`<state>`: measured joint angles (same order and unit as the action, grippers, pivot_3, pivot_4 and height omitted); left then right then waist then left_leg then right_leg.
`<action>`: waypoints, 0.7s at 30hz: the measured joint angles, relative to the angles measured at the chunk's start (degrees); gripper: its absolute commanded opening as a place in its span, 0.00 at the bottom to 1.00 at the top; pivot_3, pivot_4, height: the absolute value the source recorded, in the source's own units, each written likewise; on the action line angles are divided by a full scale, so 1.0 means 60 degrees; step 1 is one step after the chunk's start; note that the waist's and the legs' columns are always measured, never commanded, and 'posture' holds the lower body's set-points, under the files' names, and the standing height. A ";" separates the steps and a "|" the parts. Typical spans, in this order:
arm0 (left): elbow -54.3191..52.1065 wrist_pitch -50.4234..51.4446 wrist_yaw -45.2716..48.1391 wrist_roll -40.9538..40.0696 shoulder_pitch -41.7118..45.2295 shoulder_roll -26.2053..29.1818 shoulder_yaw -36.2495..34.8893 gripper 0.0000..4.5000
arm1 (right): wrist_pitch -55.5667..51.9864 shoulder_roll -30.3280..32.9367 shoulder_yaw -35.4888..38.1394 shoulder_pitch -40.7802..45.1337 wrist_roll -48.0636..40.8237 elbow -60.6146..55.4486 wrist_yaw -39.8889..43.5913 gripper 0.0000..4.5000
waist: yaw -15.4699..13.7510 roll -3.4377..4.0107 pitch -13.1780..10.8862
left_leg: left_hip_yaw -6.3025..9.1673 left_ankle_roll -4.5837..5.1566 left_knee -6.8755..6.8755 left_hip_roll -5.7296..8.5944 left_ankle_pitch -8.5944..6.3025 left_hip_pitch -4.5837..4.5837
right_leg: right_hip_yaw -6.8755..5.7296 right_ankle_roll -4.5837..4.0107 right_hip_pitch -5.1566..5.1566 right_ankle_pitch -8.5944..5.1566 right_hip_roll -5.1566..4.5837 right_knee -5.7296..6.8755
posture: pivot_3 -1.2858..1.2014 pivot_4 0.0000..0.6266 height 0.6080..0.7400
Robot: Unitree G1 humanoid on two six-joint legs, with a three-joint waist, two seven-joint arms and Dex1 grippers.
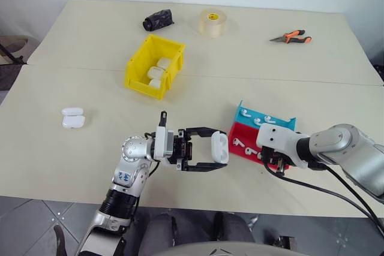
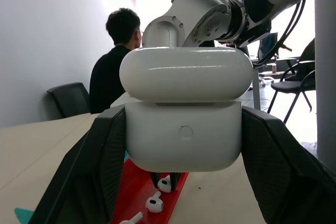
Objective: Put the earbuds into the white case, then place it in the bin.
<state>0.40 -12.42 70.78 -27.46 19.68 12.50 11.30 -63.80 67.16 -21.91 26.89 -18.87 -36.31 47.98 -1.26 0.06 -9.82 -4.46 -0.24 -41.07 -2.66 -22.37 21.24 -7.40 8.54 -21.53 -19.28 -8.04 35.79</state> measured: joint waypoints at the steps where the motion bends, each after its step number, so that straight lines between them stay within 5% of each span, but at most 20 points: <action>1: 0.0000 0.0003 0.0000 -0.0001 0.0001 0.0001 0.0000 0.62 | -0.0007 -0.0048 0.0009 0.0000 0.0004 0.0000 -0.0021 0.12 | 0.0003 0.0000 0.0000 | 0.0000 0.0000 0.0000 0.0000 0.0000 0.0000 | 0.0000 0.0000 0.0000 0.0000 0.0000 0.0000 | 0.52 0.24 1.00; 8: 0.0000 0.0032 0.0017 -0.0048 -0.0003 0.0078 -0.0045 0.62 | -0.0002 -0.0089 0.1259 -0.0753 -0.0371 0.0026 0.0050 0.12 | -0.0022 -0.0001 0.0000 | -0.0001 0.0000 0.0000 0.0002 0.0000 0.0004 | -0.0001 0.0000 0.0000 0.0000 -0.0001 -0.0001 | 0.52 0.24 1.00; 12: -0.0012 0.0126 0.0095 -0.0110 -0.0013 0.0223 -0.0191 0.62 | 0.2119 -0.0744 0.4002 -0.2601 -0.1179 0.0190 0.1093 0.12 | -0.0037 -0.0003 -0.0001 | -0.0002 0.0000 0.0007 0.0002 0.0000 0.0001 | -0.0006 0.0001 0.0004 0.0000 0.0000 -0.0005 | 0.52 0.24 1.00; 18: 0.0063 0.0264 0.0220 -0.0267 0.0033 0.0199 -0.0231 0.62 | 0.5107 -0.4004 0.6802 -0.4243 -0.3173 0.0886 0.2090 0.12 | -0.0044 -0.0015 -0.0004 | 0.0004 0.0000 0.0005 0.0002 0.0000 -0.0006 | -0.0012 0.0002 0.0011 0.0001 0.0003 0.0001 | 0.52 0.24 1.00; 21: 0.0145 0.0492 0.0278 -0.0311 0.0171 0.0165 -0.0234 0.62 | 0.5376 -0.5353 0.7077 -0.4342 -0.4437 0.0813 0.1550 0.12 | -0.0016 -0.0005 -0.0003 | -0.0008 0.0000 0.0000 0.0000 0.0000 -0.0012 | -0.0002 0.0002 0.0008 0.0001 0.0005 0.0008 | 0.52 0.24 1.00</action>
<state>1.28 -9.47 72.45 -29.33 20.71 13.49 9.89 -31.54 35.04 20.55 0.84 -45.49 -31.43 57.29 -1.36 0.03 -9.84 -4.51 -0.24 -41.07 -2.66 -22.37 21.17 -7.41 8.55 -21.48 -19.27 -8.01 35.84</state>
